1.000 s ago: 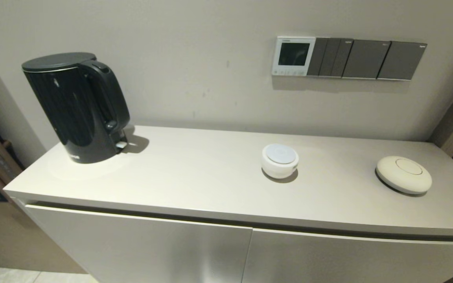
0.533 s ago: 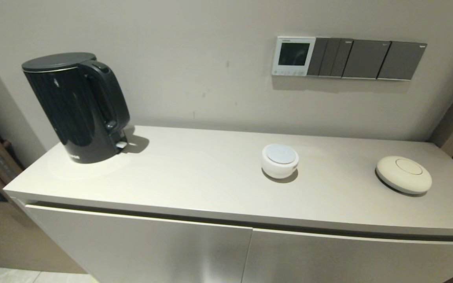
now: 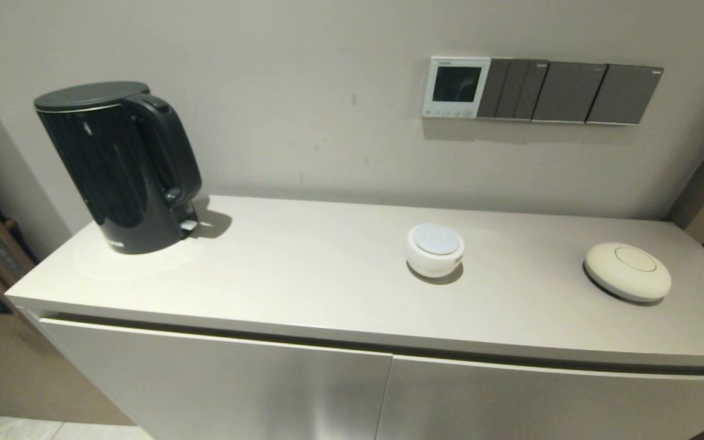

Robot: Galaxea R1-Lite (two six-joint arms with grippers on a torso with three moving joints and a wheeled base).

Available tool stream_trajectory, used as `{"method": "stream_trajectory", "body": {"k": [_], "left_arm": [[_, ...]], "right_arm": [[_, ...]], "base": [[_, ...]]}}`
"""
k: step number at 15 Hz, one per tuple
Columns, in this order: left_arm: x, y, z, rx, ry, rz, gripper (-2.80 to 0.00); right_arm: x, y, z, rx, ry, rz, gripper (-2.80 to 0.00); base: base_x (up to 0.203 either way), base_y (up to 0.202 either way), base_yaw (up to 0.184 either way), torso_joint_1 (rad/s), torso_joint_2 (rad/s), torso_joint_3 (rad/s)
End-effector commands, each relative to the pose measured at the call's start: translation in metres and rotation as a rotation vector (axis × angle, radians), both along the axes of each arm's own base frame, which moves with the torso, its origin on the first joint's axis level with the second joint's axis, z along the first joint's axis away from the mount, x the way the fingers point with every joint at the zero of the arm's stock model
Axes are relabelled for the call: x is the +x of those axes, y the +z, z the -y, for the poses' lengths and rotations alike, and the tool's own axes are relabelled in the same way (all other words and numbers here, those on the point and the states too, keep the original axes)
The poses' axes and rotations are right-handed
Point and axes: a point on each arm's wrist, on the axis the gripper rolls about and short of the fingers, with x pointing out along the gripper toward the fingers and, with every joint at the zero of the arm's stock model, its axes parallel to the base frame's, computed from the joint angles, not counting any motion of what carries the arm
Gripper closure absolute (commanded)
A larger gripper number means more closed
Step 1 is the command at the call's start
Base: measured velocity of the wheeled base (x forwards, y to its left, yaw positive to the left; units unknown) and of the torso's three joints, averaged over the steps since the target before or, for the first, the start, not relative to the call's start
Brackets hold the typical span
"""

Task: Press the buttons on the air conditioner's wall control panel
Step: Turn on the central air conditioner

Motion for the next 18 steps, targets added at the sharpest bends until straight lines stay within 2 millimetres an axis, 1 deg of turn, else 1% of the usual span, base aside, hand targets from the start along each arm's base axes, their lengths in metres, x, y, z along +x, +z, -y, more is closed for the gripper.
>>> {"method": "stream_trajectory", "body": {"k": [1, 7, 8, 10, 13, 14, 16, 17, 18], "left_arm": [[0.0, 0.0, 0.0, -0.001, 0.0, -0.002, 0.0], [0.0, 0.0, 0.0, -0.003, 0.0, 0.0, 0.0], [0.0, 0.0, 0.0, -0.003, 0.0, 0.0, 0.0], [0.0, 0.0, 0.0, -0.003, 0.0, 0.0, 0.0], [0.0, 0.0, 0.0, -0.003, 0.0, 0.0, 0.0], [0.0, 0.0, 0.0, -0.003, 0.0, 0.0, 0.0], [0.0, 0.0, 0.0, -0.003, 0.0, -0.001, 0.0], [0.0, 0.0, 0.0, -0.003, 0.0, -0.001, 0.0], [0.0, 0.0, 0.0, -0.003, 0.0, 0.0, 0.0]], "right_arm": [[0.0, 0.0, 0.0, 0.0, 0.001, 0.001, 0.0], [0.0, 0.001, 0.0, -0.008, -0.001, 0.012, 0.0], [-0.002, 0.006, 0.0, -0.011, -0.001, 0.033, 0.0], [-0.01, 0.033, 0.0, -0.011, -0.001, 0.113, 0.0], [-0.015, 0.082, 0.0, -0.011, -0.002, 0.168, 0.0], [-0.014, 0.1, 0.0, -0.012, 0.0, 0.176, 0.0], [-0.01, 0.142, 0.0, -0.012, 0.003, 0.21, 0.0], [-0.005, 0.164, 0.0, -0.011, 0.003, 0.225, 0.0], [0.005, 0.184, 0.0, -0.009, -0.001, 0.222, 0.0]], "base": [[0.0, 0.0, 0.0, 0.0, 0.0, 0.0], [0.0, 0.0, 0.0, 0.0, 0.0, 0.0], [0.0, 0.0, 0.0, 0.0, 0.0, 0.0], [0.0, 0.0, 0.0, 0.0, 0.0, 0.0], [0.0, 0.0, 0.0, 0.0, 0.0, 0.0], [0.0, 0.0, 0.0, 0.0, 0.0, 0.0], [0.0, 0.0, 0.0, 0.0, 0.0, 0.0], [0.0, 0.0, 0.0, 0.0, 0.0, 0.0], [0.0, 0.0, 0.0, 0.0, 0.0, 0.0]]}}
